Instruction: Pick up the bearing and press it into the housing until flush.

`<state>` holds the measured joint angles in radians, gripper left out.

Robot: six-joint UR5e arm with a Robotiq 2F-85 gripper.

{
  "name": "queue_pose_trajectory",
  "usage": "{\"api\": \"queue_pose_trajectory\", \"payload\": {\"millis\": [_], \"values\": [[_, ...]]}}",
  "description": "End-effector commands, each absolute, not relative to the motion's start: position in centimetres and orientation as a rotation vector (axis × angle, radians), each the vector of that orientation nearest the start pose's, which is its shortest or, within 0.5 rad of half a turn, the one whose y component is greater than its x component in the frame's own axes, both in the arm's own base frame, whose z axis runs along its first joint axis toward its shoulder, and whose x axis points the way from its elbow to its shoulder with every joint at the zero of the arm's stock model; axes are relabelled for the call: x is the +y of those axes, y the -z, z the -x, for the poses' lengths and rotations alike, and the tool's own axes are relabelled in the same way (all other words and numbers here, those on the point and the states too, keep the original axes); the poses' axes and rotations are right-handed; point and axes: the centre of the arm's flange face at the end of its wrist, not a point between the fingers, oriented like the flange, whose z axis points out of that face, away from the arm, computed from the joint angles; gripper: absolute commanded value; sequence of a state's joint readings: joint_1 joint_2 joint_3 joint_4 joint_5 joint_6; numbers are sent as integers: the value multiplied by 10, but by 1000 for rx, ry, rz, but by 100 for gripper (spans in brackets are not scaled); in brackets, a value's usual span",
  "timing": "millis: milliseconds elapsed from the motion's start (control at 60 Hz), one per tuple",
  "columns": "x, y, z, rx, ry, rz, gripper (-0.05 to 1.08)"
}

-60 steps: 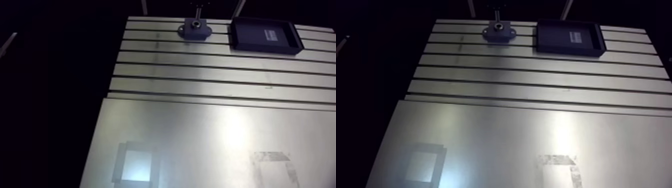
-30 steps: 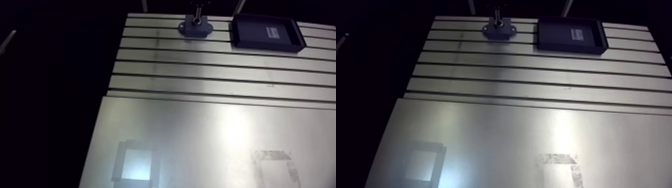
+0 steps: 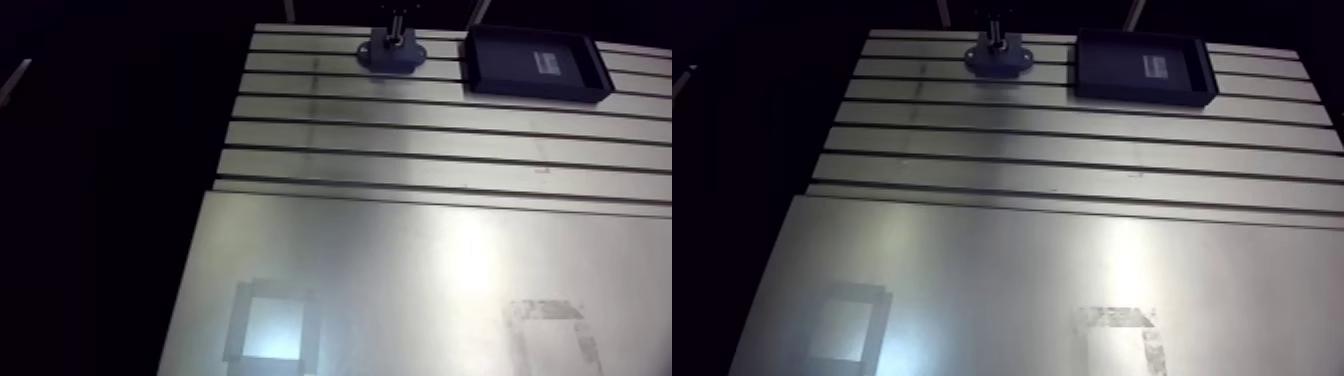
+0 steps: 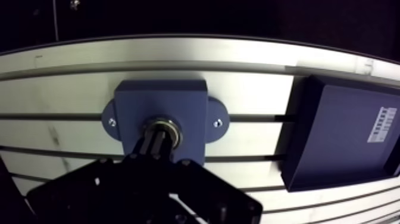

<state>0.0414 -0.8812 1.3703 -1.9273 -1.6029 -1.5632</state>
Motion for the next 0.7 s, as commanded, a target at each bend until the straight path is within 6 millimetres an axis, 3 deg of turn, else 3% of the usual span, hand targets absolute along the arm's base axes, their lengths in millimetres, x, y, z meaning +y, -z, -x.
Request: {"api": "queue_pose_trajectory", "payload": {"millis": [17,700], "values": [[-159,-192,696,3006,-54,55,107],[-160,-192,697,3026,-50,57,107]]}}
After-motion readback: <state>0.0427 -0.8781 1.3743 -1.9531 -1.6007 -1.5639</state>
